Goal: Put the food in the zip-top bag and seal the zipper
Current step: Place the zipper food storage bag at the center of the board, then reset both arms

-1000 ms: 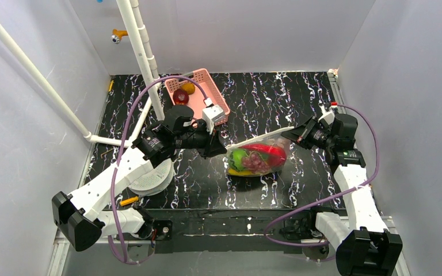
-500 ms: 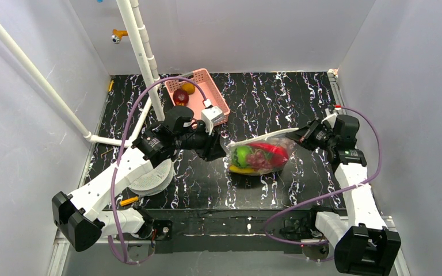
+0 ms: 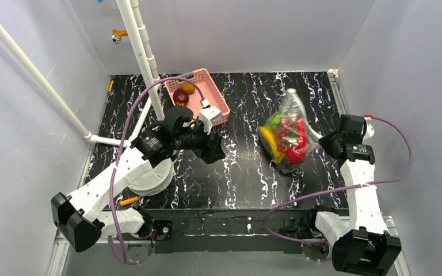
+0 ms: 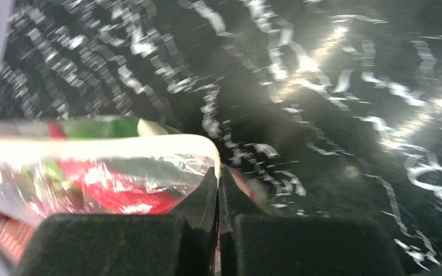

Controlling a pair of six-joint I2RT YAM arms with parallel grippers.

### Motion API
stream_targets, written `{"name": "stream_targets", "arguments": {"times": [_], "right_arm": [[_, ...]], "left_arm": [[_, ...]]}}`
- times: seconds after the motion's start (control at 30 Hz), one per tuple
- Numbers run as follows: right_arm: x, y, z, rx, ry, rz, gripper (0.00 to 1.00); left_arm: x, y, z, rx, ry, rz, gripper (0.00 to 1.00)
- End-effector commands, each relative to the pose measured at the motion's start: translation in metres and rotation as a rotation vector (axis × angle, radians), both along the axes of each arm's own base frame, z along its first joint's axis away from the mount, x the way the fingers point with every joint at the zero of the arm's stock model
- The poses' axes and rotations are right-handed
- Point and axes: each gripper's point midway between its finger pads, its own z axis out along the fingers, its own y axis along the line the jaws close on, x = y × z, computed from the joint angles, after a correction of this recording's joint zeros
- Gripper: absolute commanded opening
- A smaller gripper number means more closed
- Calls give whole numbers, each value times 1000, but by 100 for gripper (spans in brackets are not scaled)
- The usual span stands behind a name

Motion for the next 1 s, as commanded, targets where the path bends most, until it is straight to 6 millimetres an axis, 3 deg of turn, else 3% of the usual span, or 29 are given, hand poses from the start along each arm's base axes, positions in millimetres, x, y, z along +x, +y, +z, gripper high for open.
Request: {"name": "stream_targets", "arguments": {"times": [0.0, 0.13, 0.27, 0.43, 0.53, 0.6, 0.67, 0.83, 0.9, 0.97], "right_arm": [[-37, -62, -14, -138, 157, -326, 1], [-59, -88, -17, -149, 182, -455, 1], [-74, -99, -13, -168, 173, -528, 2], [-90, -106, -9, -207, 164, -579, 28], [-94, -105, -2, -222, 151, -569, 57], [-97, -105, 7, -235, 143, -559, 67], [-97, -103, 19, -247, 119, -531, 69], [-66, -77, 60, -224, -61, -286, 76], [-47, -48, 80, -161, -160, -103, 82], [-31, -5, 110, -91, -305, 164, 89]], "left_arm": [[0, 7, 23, -26, -63, 10, 66], [-2, 8, 24, -29, -70, 10, 66], [-3, 8, 27, -33, -75, 4, 66], [-4, 8, 29, -35, -84, -6, 66], [-4, 8, 30, -38, -87, -9, 66], [-4, 7, 30, -40, -85, -12, 66], [-5, 7, 30, -45, -85, -13, 66], [-2, 6, 36, -65, -98, 3, 66], [-2, 6, 44, -84, -105, 12, 66], [-2, 6, 59, -112, -125, 26, 67]]}}
